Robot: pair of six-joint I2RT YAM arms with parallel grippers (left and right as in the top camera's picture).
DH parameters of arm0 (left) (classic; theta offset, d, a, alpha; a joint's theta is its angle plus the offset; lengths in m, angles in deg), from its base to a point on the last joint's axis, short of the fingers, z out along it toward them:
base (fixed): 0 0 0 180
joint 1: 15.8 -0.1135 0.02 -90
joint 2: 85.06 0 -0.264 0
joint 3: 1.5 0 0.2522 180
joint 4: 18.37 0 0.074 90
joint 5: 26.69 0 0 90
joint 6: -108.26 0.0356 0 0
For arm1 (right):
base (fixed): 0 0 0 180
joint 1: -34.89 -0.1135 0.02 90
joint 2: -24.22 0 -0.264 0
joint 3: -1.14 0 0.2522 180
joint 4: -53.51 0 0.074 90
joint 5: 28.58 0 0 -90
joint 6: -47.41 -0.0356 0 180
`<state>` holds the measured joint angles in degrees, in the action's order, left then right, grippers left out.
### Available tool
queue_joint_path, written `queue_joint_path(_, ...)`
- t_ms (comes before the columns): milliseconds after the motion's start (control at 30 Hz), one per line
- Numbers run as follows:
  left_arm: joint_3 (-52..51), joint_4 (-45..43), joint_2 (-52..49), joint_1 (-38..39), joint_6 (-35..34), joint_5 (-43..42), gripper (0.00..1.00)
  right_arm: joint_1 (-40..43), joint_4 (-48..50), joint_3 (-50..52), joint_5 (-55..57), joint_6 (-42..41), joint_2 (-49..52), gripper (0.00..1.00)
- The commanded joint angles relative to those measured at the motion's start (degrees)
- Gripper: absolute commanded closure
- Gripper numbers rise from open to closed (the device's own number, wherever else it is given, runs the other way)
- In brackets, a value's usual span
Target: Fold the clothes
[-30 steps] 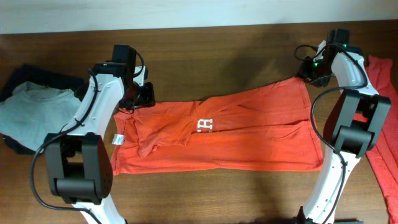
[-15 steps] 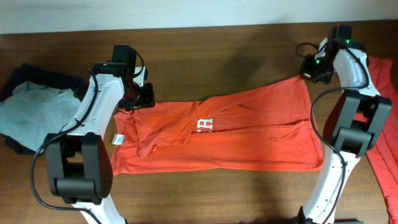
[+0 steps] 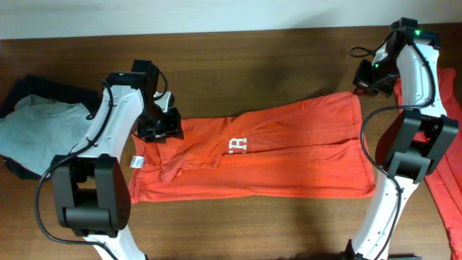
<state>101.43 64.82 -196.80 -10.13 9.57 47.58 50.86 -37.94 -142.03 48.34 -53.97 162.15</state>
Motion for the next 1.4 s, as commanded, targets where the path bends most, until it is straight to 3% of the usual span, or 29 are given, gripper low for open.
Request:
queue_joint_path(0, 0.55, 0.20, 0.87, 1.79, 4.17, -6.56, 0.48, -0.48, -1.31, -1.07, 0.24, 0.85, -2.43, 0.96)
queue_joint_path(100, -0.11, -0.44, 0.87, 5.64, 9.88, -3.37, 0.48, -0.57, -2.14, -1.07, 0.00, 2.38, -2.49, 0.96)
queue_joint_path(200, -2.05, -3.56, 0.87, 12.41, 13.03, 5.84, 0.48, -0.57, -2.84, -1.07, -0.22, 3.63, -2.58, 0.96)
queue_joint_path(367, -5.40, -6.82, 0.85, 20.09, 13.57, 15.65, 0.48, -0.57, -3.13, -1.07, -0.22, 3.61, -2.58, 0.96)
queue_joint_path(700, -13.97, -16.33, 0.74, 24.35, 15.50, 18.05, 0.48, -0.57, -3.04, -1.07, -0.20, 3.61, -2.58, 0.96)
queue_joint_path(1000, -14.56, -17.86, 0.55, 24.85, 15.91, 17.46, 0.48, -0.57, -2.91, -1.07, -0.20, 3.61, -2.58, 0.96)
queue_joint_path(1067, -14.56, -17.99, 0.22, 25.16, 16.11, 17.51, 0.57, -0.57, -2.91, -1.07, -0.20, 3.58, -2.58, 0.96)
queue_joint_path(1167, -14.56, -17.84, 0.11, 25.35, 16.09, 17.51, 0.88, -0.57, -2.93, -1.07, -0.20, 3.61, -2.58, 0.96)
queue_joint_path(1233, -14.53, -17.59, 0.13, 25.35, 16.02, 18.64, 1.00, -0.57, -2.91, -1.07, -0.20, 3.61, -2.58, 0.96)
queue_joint_path(1367, -13.49, -14.80, 0.26, 25.31, 14.56, 20.11, 1.00, -0.57, -2.95, -1.07, -0.20, 3.61, -2.58, 0.96)
